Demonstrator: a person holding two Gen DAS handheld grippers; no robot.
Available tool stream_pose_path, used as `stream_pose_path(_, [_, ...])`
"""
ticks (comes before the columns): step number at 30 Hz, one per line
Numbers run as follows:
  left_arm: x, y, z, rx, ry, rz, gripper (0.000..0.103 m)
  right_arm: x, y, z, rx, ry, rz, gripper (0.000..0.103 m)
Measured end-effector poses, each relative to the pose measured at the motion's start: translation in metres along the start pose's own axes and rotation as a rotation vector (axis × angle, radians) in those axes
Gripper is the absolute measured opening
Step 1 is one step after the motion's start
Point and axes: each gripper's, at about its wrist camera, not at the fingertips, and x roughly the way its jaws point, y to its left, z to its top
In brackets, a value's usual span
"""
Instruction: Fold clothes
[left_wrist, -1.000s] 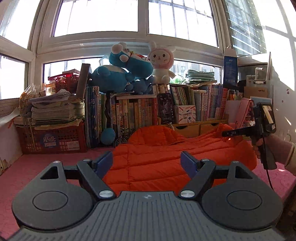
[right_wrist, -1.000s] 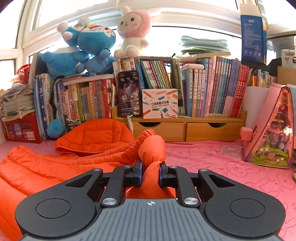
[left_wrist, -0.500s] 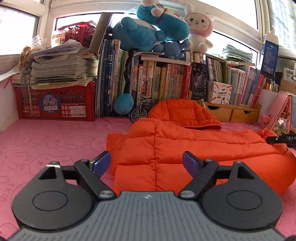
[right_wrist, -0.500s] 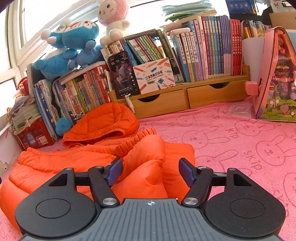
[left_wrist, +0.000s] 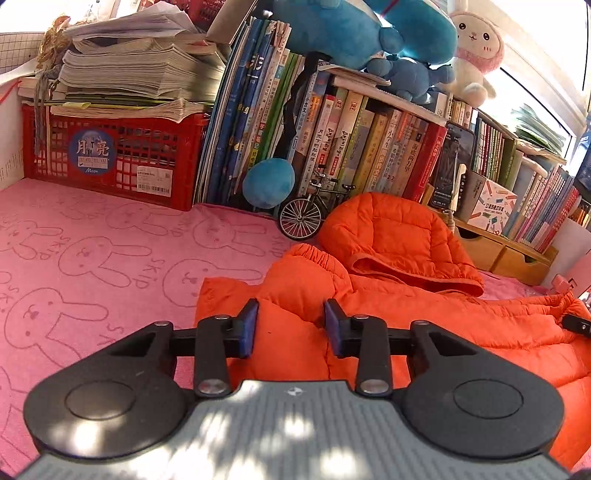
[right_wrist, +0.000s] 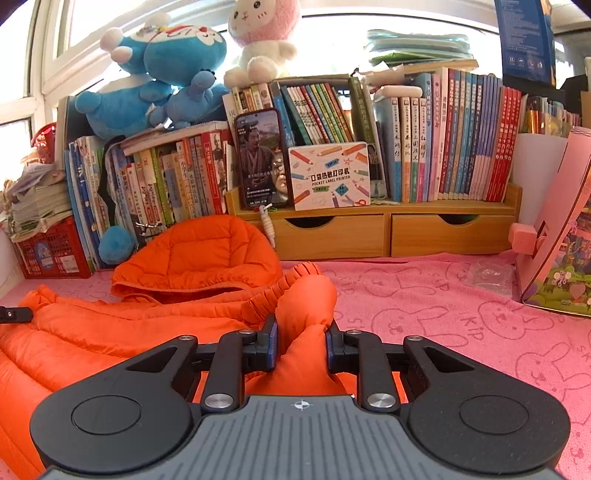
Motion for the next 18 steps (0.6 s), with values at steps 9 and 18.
stream_pose_path(9, [-0.020, 0.003, -0.005, -0.005, -0.001, -0.078, 0.030, 0.002, -0.009, -0.016, 0.049, 0.053, 0.081, 0.025])
stream_pose_path(18, [-0.110, 0.021, -0.051, -0.041, 0.017, -0.257, 0.030, -0.084, -0.051, -0.050, 0.195, 0.155, 0.327, 0.024])
